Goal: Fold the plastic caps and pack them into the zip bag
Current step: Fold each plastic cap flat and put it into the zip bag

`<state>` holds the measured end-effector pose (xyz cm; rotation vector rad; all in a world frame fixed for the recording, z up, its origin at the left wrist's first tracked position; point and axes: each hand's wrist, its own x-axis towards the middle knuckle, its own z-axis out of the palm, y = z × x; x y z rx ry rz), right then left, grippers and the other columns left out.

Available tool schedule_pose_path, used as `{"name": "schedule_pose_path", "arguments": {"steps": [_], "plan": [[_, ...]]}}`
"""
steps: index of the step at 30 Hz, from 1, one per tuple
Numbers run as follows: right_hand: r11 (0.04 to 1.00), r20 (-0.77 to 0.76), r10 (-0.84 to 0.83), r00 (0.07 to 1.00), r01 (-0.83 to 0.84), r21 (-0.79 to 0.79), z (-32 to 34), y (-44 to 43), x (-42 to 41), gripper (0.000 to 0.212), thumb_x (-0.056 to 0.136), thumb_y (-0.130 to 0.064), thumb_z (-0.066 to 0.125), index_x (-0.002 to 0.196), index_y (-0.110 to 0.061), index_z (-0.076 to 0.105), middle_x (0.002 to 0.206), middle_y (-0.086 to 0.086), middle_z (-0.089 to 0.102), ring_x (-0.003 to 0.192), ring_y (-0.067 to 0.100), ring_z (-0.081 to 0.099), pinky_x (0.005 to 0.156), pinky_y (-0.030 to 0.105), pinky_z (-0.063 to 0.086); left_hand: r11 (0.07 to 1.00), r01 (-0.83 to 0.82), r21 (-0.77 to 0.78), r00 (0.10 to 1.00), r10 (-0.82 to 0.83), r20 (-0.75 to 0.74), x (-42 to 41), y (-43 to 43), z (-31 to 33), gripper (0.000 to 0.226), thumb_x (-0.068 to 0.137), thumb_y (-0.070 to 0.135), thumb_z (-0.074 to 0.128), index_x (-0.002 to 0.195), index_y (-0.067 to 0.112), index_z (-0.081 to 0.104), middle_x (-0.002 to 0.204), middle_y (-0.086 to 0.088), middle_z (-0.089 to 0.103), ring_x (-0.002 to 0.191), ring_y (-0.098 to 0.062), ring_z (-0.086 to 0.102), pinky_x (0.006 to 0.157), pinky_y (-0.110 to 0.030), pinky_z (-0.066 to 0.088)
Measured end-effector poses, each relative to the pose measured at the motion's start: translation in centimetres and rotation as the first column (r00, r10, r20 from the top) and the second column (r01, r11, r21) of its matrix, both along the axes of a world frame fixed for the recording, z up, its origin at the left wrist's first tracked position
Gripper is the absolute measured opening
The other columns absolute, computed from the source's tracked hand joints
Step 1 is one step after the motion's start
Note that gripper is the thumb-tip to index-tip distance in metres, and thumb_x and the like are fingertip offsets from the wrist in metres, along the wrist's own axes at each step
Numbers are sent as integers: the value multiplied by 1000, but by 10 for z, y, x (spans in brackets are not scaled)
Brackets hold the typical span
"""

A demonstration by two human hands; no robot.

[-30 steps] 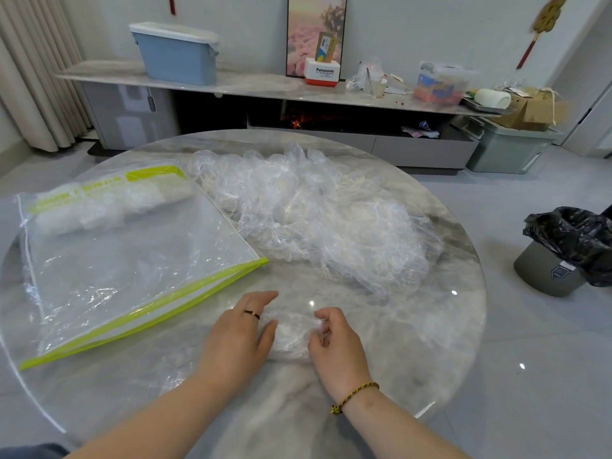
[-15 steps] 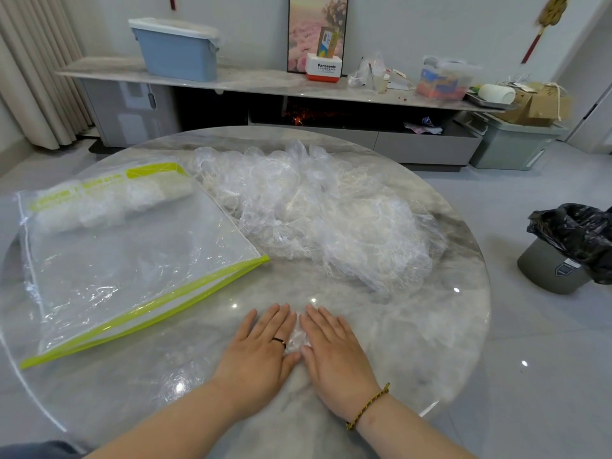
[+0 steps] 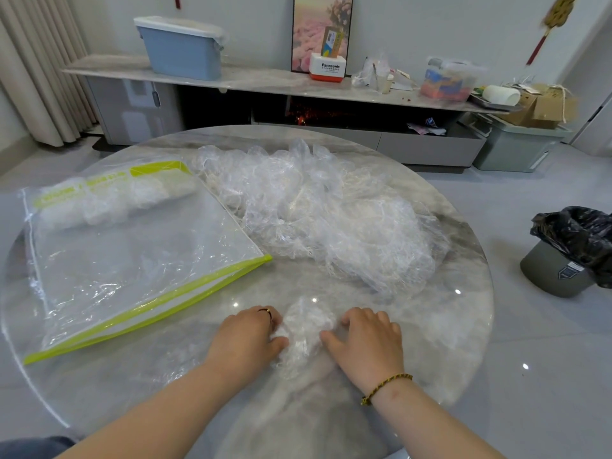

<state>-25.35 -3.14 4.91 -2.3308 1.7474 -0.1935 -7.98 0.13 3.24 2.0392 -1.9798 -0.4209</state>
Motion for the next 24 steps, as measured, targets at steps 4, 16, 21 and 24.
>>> {"name": "schedule_pose_path", "arguments": {"steps": [4,16,21,24], "plan": [[985,147,-51,988,26,171,5,3,9,17,88,-45,49,81,-31,53,97,-10,57,102,14,44,84,23,34,999,-44,22,998,45,-46,-1,2,4,31,89,38,54,68,32,33,65,15,41,78,-10,46,53,-13,28],[882,703,-359,614,-24,471,4,-2,41,25,79,-10,64,64,-10,44,61,2,43,60,12,41,54,17,34,990,-122,-72,930,89,-356,2,8,12,30,83,33,64,63,38,42,54,20,55,53,-1,48,56,-9,31],[884,743,-408,530,25,467,10,-13,51,34,81,4,54,61,-13,32,59,1,34,55,13,32,47,19,27,910,-194,-367,976,140,-170,39,15,27,9,85,28,57,80,26,64,76,20,57,77,-11,55,70,-19,34],[879,723,-401,562,16,476,15,-15,60,41,83,9,46,60,-16,23,59,0,22,52,12,19,38,15,17,840,-135,-525,966,229,119,68,25,27,25,66,33,60,78,14,70,82,-2,67,86,-16,47,71,-25,32]]}}
